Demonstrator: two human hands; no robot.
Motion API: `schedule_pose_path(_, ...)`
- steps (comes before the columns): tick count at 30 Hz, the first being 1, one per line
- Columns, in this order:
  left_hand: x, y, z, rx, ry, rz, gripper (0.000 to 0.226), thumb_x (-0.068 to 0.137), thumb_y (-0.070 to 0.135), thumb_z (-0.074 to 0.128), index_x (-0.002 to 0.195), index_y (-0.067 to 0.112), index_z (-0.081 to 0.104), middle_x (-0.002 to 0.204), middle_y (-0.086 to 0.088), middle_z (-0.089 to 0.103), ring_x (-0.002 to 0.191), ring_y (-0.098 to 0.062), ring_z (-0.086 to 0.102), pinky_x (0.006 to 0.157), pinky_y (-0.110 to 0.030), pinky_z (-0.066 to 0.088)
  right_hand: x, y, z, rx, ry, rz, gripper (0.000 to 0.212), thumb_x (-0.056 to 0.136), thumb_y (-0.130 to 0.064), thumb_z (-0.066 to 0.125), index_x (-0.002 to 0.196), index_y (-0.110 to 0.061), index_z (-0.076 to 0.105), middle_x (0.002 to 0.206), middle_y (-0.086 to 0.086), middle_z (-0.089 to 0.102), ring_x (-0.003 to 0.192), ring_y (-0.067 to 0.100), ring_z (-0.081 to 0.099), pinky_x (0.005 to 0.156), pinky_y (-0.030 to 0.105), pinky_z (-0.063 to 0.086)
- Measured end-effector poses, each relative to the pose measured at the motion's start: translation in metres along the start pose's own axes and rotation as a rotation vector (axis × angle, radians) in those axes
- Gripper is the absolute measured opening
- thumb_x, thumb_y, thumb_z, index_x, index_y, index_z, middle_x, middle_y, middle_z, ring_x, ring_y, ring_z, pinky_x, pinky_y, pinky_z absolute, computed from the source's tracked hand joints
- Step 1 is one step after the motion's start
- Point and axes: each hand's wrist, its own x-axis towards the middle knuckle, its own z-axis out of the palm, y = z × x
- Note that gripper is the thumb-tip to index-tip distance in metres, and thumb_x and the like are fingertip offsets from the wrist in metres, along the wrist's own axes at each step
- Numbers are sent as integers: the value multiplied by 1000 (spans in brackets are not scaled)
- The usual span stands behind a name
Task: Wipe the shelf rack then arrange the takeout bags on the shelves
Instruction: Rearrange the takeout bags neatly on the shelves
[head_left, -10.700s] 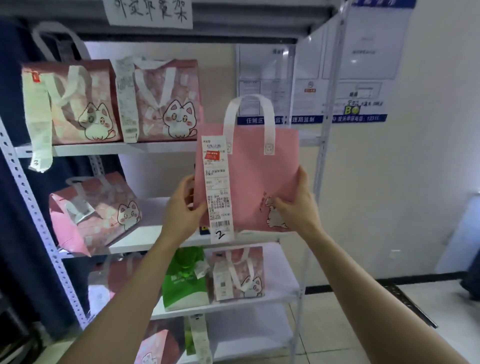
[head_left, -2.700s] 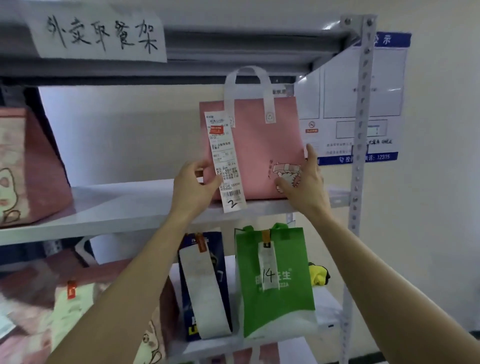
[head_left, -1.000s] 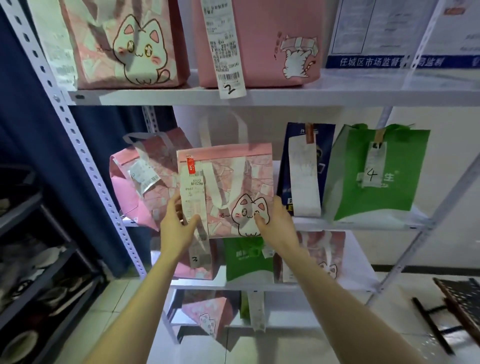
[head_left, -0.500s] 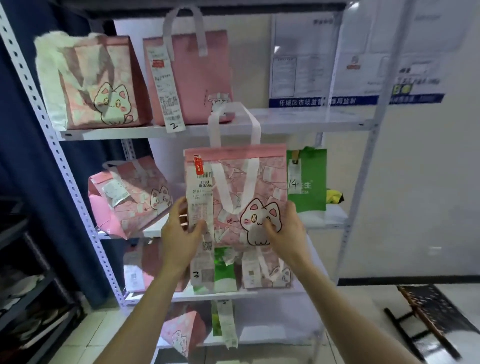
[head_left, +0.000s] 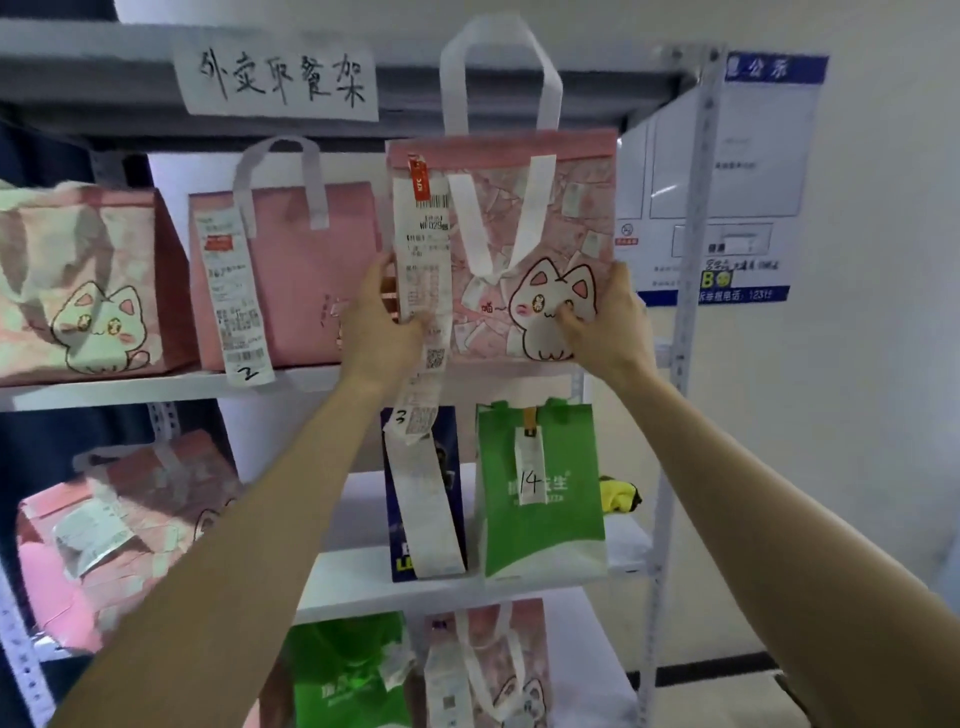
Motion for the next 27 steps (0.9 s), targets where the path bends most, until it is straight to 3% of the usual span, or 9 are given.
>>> schedule_pose_path(3, 35, -17, 18, 47, 5, 5, 79, 93, 0, 82, 159, 27, 48, 133, 14, 67, 99, 10, 66, 77, -2, 54, 39, 12, 17, -23, -20, 23, 56, 88, -33, 78, 131, -23, 43, 120, -4, 66, 100, 18, 65, 67, 24, 51)
schedule_pose_path(6, 51, -32, 32, 96, -8, 9, 79, 93, -2, 81, 160, 24, 46, 142, 4, 67, 110, -5, 68, 91, -21, 59, 61, 26, 35, -23, -20, 73, 59, 88, -29, 81, 132, -20, 43, 117, -5, 63, 101, 17, 64, 67, 24, 51)
schedule_pose_path(8, 54, -44, 38, 125, -17, -16, 80, 93, -2, 79, 160, 23, 45, 146, 1, 65, 115, -12, 67, 98, -33, 60, 65, 38, 49, -10, -52, 104, 60, 88, -26, 83, 132, -18, 43, 119, -3, 63, 105, 20, 63, 79, 34, 58)
schedule_pose_path(10, 52, -56, 42, 154, -18, -44, 80, 94, 0, 80, 162, 23, 44, 147, 1, 65, 114, -11, 66, 101, -36, 58, 64, 51, 61, -24, -101, 118, 57, 88, -26, 83, 127, -19, 42, 121, 0, 64, 108, 24, 63, 89, 44, 60)
schedule_pose_path(17, 44, -74, 56, 221, 22, -67, 83, 96, 3, 79, 165, 26, 39, 152, 0, 63, 117, -6, 58, 101, -24, 46, 60, 75, 73, -1, -104, 90, 55, 86, -31, 78, 130, -24, 47, 109, -12, 63, 100, 16, 61, 87, 40, 56)
schedule_pose_path(23, 33, -60, 52, 217, 51, -97, 87, 97, 3, 79, 169, 22, 33, 158, 0, 58, 139, -15, 59, 117, -32, 48, 53, 75, 54, 38, -128, 80, 69, 89, -28, 80, 147, -17, 44, 127, -7, 61, 116, 16, 57, 104, 45, 55)
schedule_pose_path(25, 27, -54, 43, 225, 98, -98, 88, 97, 3, 80, 169, 21, 34, 157, 2, 58, 137, -12, 59, 110, -21, 51, 41, 75, 46, 54, -64, 64, 75, 90, -32, 79, 153, -17, 40, 142, -1, 57, 126, 15, 53, 105, 39, 51)
schedule_pose_path(27, 16, -49, 32, 261, 153, -50, 80, 97, 1, 77, 166, 21, 42, 149, 5, 61, 127, -6, 62, 95, -6, 52, 23, 75, 38, 64, 18, 13, 72, 91, -35, 76, 152, -20, 41, 147, -3, 53, 121, 5, 48, 97, 24, 44)
